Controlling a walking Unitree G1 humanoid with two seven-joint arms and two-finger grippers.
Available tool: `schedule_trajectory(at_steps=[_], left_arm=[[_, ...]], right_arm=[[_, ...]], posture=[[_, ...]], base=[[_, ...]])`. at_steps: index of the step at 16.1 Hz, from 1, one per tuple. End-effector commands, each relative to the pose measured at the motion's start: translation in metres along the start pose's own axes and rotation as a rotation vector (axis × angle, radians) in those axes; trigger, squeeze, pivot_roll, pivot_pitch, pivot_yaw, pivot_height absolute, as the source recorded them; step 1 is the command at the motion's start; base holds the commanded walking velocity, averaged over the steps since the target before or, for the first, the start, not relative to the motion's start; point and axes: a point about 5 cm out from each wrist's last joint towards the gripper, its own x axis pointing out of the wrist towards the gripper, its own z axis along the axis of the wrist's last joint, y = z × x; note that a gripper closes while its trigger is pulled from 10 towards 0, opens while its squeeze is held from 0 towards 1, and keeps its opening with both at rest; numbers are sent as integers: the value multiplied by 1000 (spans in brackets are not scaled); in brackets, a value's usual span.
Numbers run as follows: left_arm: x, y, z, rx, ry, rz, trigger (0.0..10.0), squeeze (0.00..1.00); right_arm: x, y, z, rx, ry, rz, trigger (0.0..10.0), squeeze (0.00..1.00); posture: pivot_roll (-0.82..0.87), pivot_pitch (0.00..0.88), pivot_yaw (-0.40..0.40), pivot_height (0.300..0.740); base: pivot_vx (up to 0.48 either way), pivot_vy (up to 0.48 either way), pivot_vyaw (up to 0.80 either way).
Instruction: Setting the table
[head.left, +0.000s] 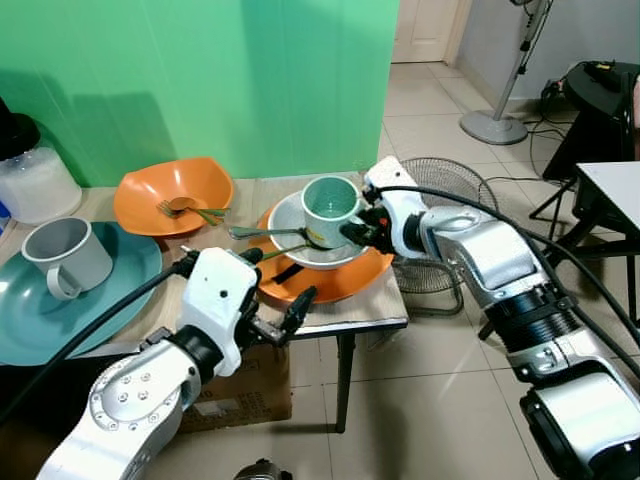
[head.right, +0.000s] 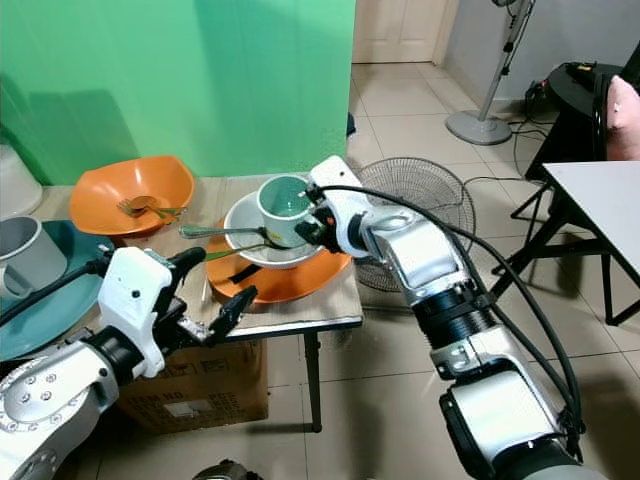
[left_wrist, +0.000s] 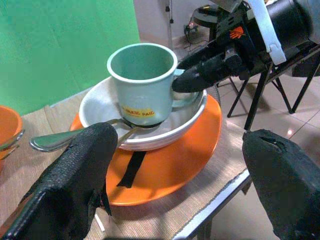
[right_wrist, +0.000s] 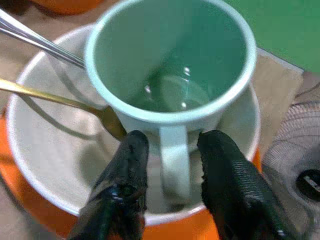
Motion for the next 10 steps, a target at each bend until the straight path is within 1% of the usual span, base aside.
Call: schedule_trajectory(at_steps=[1,5,10], left_arm=[[-1,-2,2,10,3,-15,10000,0],[0,-3,1,11,9,-20,10000,0],[1,-5,1,2,7,-37,10000,0]], right_arm=[[1,0,7,-31,-7,-8,0,0],[3,1,5,-41,5,-10,0,0],[3,1,8,-24,-18,-6,0,0]], posture=[[52,0,15,740],[47,0,17,740],[48,0,22,740]], base=[[0,0,0],[0,0,0],[0,0,0]])
